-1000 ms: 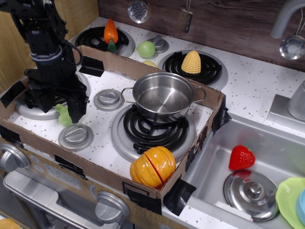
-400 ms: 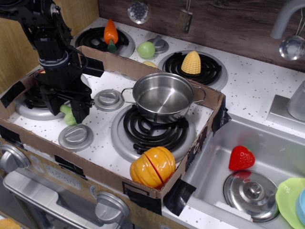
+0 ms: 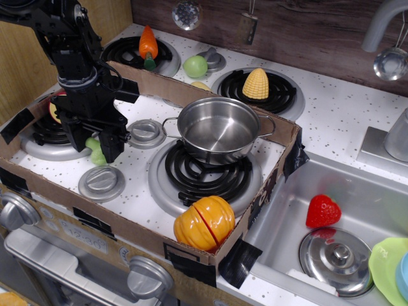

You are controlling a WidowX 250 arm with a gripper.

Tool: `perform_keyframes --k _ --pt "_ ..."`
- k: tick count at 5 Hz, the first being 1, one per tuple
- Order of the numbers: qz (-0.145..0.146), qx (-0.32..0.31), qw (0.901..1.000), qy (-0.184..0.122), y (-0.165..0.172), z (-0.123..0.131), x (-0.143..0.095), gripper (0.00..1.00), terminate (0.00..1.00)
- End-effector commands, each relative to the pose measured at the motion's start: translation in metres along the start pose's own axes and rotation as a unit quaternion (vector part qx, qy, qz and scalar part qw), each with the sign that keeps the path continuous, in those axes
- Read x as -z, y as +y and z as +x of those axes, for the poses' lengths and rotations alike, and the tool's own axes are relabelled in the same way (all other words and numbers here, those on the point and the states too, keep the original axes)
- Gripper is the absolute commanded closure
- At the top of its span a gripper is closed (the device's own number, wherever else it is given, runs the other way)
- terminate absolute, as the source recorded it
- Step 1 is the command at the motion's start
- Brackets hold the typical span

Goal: Put broccoli in pot

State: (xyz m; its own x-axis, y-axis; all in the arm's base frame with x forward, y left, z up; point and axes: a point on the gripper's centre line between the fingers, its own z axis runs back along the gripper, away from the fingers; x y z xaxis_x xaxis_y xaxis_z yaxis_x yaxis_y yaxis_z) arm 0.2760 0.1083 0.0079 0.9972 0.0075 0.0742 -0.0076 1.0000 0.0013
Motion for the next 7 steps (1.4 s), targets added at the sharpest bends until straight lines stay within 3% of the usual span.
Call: perform_keyframes --k 1,3,4,7 --pt "0.017 -0.018 0.9996 0.014 -0.028 0.011 -0.062 1.00 0.00" --pt "0.028 -0.049 0.9984 -0.004 -0.069 0.026 -0.127 1.00 0.00" --pt "0.026 -0.054 0.9977 -0.033 -0.090 0.033 -0.141 1.00 0.00" --pt "-0.055 -0.023 0.9976 -0.037 -0.130 0.063 -0.089 1.00 0.00"
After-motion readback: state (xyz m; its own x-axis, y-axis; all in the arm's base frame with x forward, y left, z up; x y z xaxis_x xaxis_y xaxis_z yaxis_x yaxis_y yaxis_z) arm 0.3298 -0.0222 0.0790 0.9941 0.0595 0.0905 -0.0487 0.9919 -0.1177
